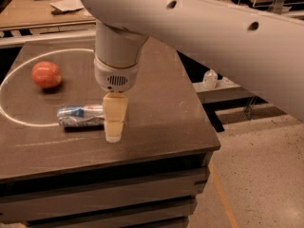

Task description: Move redbull can near apple

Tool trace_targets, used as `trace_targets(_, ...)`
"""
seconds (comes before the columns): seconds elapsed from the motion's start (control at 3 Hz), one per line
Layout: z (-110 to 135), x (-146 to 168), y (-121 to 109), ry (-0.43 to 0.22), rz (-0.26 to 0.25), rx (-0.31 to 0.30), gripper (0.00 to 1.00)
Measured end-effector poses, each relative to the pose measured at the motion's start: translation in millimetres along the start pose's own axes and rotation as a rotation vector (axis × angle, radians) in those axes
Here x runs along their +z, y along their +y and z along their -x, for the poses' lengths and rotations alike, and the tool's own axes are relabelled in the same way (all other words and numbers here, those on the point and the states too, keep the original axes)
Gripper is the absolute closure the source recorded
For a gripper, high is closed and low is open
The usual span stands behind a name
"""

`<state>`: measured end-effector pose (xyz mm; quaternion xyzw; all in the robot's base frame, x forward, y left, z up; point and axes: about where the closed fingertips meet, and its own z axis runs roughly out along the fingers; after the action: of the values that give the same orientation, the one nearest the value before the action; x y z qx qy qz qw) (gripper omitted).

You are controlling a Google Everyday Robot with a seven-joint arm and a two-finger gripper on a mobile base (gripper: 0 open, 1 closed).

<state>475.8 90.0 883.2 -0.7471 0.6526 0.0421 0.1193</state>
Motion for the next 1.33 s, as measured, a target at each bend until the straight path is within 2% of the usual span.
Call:
trace_targets(0.33,8,28,-3,0.025,0.025,0.026,0.00)
trace_targets(0.67,12,47,-9,0.054,0.043,0.086,0.21)
trace_targets(1.0,13,55,-9,0.076,0.048,0.109,0.51)
trace_targets(1.33,-5,51,-6,0.074,0.049,0.137,0.82)
